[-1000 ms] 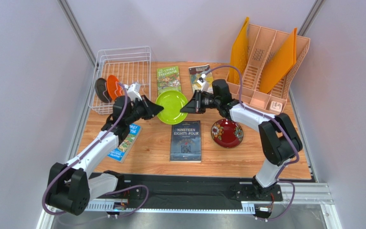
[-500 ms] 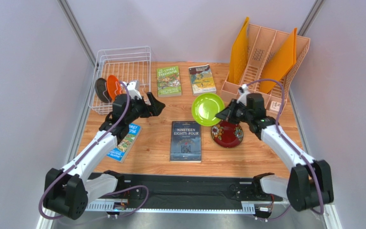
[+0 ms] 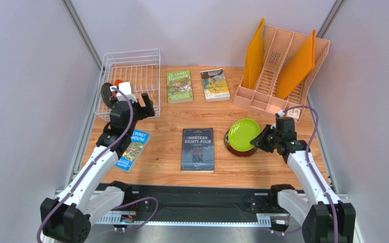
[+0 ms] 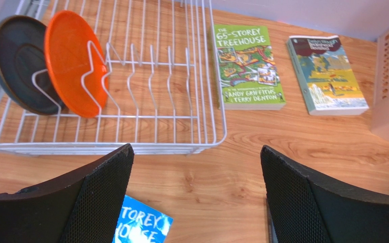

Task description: Unload the plates from the dish rack

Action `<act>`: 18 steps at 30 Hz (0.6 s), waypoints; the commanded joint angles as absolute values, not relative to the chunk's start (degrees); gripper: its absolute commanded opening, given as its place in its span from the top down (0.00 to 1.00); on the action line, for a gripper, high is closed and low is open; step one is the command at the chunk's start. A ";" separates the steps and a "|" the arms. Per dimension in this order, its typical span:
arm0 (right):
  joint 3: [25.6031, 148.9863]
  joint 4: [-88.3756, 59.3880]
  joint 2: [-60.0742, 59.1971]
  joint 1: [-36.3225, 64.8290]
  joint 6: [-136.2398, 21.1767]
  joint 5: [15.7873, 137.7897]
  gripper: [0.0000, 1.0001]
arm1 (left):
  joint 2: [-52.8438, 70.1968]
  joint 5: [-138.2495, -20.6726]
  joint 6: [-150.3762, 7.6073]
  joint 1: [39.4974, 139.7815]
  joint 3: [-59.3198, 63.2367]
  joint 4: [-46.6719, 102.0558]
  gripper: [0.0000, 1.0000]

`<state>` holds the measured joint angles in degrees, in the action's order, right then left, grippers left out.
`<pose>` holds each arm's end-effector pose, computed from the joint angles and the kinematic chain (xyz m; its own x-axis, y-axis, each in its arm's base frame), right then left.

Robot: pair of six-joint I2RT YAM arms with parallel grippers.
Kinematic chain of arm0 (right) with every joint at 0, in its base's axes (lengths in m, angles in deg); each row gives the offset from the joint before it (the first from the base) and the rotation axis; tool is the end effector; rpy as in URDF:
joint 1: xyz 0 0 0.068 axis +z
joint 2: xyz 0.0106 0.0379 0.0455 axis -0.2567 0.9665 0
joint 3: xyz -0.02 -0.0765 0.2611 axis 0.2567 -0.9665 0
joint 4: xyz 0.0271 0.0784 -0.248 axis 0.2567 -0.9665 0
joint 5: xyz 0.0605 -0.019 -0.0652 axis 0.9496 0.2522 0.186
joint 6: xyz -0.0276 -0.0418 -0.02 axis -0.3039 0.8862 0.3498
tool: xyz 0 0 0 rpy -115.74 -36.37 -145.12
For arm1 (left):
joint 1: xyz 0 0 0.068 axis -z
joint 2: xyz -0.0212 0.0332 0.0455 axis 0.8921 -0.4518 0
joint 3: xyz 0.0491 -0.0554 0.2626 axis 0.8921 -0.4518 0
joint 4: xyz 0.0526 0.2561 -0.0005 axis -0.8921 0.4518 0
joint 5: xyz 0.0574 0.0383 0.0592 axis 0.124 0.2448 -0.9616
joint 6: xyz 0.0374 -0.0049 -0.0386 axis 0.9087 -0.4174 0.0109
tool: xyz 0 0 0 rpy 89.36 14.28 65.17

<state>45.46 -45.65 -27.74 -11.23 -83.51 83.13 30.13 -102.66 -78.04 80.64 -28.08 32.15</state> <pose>0.1812 0.0202 0.2139 -0.7730 0.4773 -0.4179 0.2469 0.8331 0.4949 0.2144 -0.0580 0.3088 -0.2381 -0.2420 -0.9406 -0.0234 0.9696 -0.2435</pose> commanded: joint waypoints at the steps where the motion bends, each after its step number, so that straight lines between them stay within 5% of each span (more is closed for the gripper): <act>1: 45.59 -45.98 -23.00 -11.80 -81.83 83.90 1.00 | 28.11 -104.43 -74.66 78.79 -23.82 32.25 0.00; 11: 47.26 -43.87 -17.72 -12.06 -78.67 87.86 1.00 | 24.93 -97.14 -77.64 75.45 -23.80 33.14 0.00; 18: 46.38 -42.99 -15.87 -12.06 -78.05 89.19 0.72 | 23.44 -95.28 -78.97 75.09 -24.60 32.17 0.00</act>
